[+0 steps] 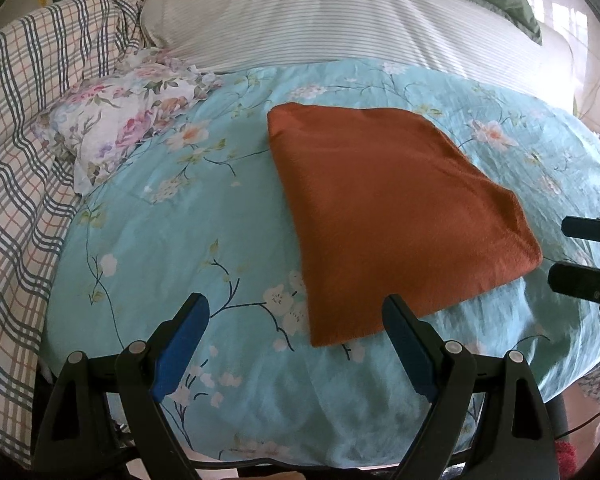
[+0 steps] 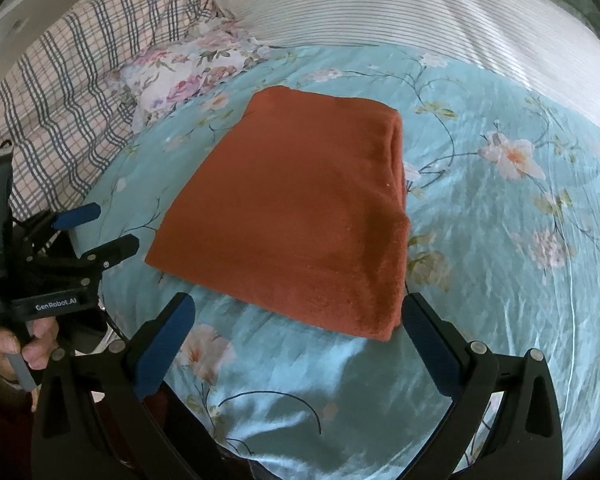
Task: Fold small clothes
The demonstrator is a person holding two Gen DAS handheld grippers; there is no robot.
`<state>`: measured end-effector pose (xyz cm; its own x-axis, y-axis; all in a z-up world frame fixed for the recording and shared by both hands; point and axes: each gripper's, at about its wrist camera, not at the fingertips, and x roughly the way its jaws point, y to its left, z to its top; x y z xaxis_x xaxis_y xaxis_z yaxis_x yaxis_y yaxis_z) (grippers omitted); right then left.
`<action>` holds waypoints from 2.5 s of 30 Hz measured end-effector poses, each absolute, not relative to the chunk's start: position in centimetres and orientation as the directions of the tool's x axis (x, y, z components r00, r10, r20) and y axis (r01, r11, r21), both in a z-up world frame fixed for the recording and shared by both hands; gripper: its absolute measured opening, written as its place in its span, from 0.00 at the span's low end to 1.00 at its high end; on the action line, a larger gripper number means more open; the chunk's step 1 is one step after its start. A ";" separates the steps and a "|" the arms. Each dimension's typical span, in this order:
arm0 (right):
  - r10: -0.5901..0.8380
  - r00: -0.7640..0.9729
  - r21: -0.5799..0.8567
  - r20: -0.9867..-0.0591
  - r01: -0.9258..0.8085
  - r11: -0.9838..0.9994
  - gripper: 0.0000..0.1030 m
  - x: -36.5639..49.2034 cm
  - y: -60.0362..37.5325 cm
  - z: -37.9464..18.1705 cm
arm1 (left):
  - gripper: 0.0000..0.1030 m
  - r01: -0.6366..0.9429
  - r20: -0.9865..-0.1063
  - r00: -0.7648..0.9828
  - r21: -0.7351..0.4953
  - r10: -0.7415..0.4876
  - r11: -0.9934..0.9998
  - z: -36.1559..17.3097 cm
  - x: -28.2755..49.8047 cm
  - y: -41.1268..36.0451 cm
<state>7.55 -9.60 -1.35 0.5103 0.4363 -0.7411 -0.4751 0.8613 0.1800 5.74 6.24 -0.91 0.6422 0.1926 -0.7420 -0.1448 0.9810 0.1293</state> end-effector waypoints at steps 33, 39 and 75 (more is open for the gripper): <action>0.449 0.496 0.188 -0.743 -0.489 0.852 1.00 7.0 -9.1 -1.8 | 0.86 -0.119 -0.740 0.650 0.125 0.173 0.985 -0.8 4.9 5.1; 0.449 0.494 0.190 -0.744 -0.488 0.852 1.00 6.9 -9.0 -1.7 | 0.86 -0.118 -0.741 0.650 0.123 0.170 0.985 -0.7 4.9 5.1; 0.454 0.482 0.192 -0.749 -0.497 0.846 1.00 6.9 -8.5 -1.8 | 0.86 -0.119 -0.740 0.652 0.116 0.166 0.986 -0.6 4.8 4.8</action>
<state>6.91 -8.49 -1.84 0.4824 0.4536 -0.7494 -0.4972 0.8461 0.1921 4.82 4.81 -0.58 0.6521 0.1656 -0.7398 -0.1189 0.9861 0.1160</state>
